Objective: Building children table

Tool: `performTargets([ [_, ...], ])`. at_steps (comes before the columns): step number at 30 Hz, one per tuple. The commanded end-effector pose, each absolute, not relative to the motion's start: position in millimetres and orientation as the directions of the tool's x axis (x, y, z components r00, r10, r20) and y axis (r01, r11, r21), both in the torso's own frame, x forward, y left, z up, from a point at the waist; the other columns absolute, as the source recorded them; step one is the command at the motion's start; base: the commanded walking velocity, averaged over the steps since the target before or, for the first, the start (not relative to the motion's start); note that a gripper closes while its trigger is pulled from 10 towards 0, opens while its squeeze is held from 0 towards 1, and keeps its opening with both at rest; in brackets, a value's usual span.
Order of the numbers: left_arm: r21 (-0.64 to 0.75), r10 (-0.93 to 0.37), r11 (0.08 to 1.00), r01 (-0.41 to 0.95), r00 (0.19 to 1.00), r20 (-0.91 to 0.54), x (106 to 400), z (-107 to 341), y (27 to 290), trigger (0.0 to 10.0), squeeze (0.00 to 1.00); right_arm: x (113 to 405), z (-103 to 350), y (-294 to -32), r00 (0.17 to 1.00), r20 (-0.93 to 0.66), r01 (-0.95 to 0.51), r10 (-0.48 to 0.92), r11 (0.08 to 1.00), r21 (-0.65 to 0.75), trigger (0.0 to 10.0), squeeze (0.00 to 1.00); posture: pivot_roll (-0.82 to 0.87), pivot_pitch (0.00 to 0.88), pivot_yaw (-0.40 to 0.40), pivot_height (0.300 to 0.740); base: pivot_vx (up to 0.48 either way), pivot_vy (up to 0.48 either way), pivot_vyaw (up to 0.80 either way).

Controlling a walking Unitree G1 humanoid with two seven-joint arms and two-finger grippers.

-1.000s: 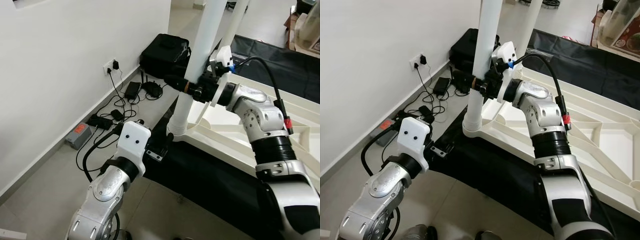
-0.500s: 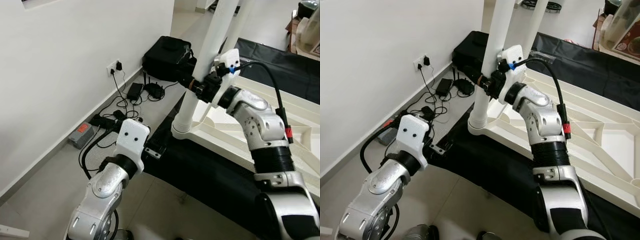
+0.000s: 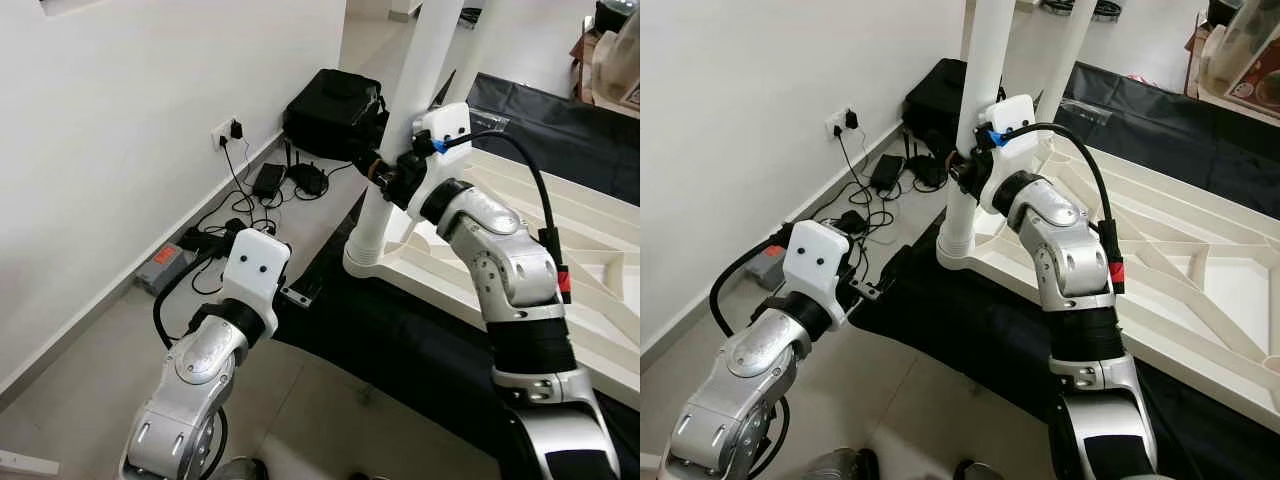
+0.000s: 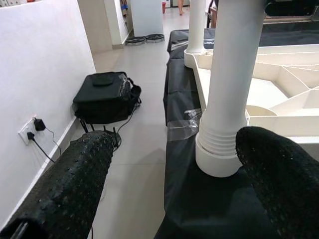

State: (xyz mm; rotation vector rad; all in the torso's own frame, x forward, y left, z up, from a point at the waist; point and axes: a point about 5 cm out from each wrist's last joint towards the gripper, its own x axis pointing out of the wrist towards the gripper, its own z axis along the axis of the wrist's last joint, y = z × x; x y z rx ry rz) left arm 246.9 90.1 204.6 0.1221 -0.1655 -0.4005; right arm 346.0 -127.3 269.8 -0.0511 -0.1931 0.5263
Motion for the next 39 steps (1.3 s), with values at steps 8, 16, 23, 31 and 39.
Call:
performTargets([
  [8,0.156,-0.399,0.912,0.379,0.909,0.123,248,200,88,10.0,0.0,351,241,-146,0.964,0.054,-0.259,0.262,0.964,-0.053,10.0,0.0,0.13,0.183,-0.068,0.74,0.0,0.0,0.0],
  [16,0.165,-0.394,0.913,0.372,0.911,0.126,251,201,91,10.0,0.0,349,243,-145,0.975,0.067,-0.206,0.212,0.975,-0.087,10.0,0.0,0.13,0.183,-0.07,0.74,0.0,0.0,0.0],
  [23,0.177,-0.38,0.918,0.355,0.915,0.135,255,203,95,10.0,0.0,345,238,-139,0.986,0.059,-0.145,0.153,0.982,-0.124,10.0,0.0,0.13,0.186,-0.067,0.74,0.0,0.0,0.0],
  [31,0.18,-0.371,0.921,0.344,0.918,0.141,257,204,98,10.0,0.0,341,232,-139,0.998,0.051,-0.023,0.028,0.995,-0.102,10.0,0.0,0.13,0.188,-0.071,0.74,0.0,0.0,0.0],
  [39,0.182,-0.369,0.922,0.342,0.918,0.143,258,205,99,10.0,0.0,342,226,-144,0.994,0.019,0.105,-0.104,0.995,-0.003,10.0,0.0,0.13,0.186,-0.079,0.74,0.0,0.0,0.0],
])
